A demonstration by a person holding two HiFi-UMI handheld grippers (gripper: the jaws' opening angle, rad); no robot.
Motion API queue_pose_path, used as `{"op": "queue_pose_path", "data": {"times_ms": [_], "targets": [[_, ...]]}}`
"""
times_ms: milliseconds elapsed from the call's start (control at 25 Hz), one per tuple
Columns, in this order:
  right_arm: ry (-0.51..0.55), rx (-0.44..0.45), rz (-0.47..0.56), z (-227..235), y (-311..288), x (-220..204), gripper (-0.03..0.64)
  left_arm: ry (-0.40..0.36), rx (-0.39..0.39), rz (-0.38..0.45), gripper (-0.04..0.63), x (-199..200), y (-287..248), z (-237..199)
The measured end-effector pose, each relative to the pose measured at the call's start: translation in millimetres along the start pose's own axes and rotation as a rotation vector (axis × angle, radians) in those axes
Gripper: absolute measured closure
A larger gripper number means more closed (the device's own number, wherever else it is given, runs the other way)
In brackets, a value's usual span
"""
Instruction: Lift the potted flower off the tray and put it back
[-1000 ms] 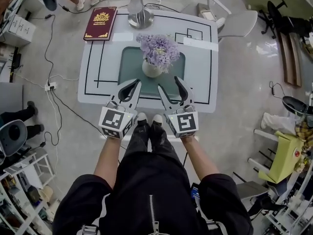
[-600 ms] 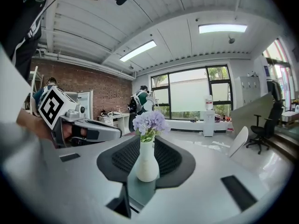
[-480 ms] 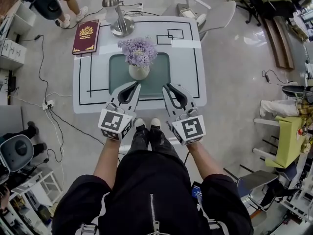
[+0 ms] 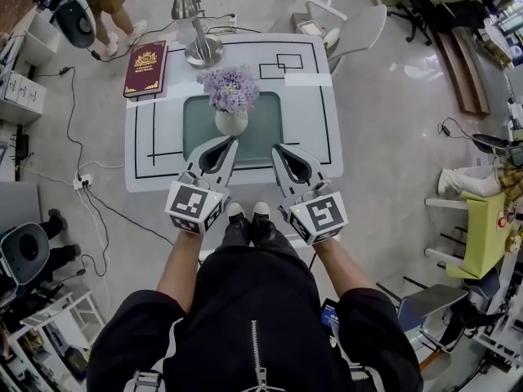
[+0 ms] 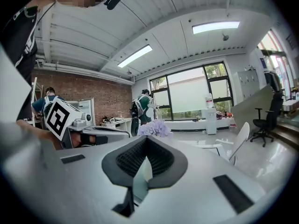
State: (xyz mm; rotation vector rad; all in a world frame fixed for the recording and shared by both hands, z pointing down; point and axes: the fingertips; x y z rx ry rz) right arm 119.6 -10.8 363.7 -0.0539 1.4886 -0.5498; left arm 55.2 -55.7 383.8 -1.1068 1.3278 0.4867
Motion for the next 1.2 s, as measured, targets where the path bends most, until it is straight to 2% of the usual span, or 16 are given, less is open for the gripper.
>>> {"op": "queue_pose_path", "data": {"times_ms": [360,1200], "targets": [[-0.002,0.025,-0.021,-6.0,0.0,-7.4,0.611,-0.010,-0.003,0.009,0.591,5.1,2.1,8.3],[0.015,0.077,-0.024,-14.8,-2.1,-8.1,0.611,0.010,0.048,0.005,0.591,-2.0,14.8,6.0]]}}
Point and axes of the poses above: the fingertips, and each gripper's own axes: y backward along the fingers, z to its right, x out of its top, and after that the axes turned 11 degrees about -z, right-handed
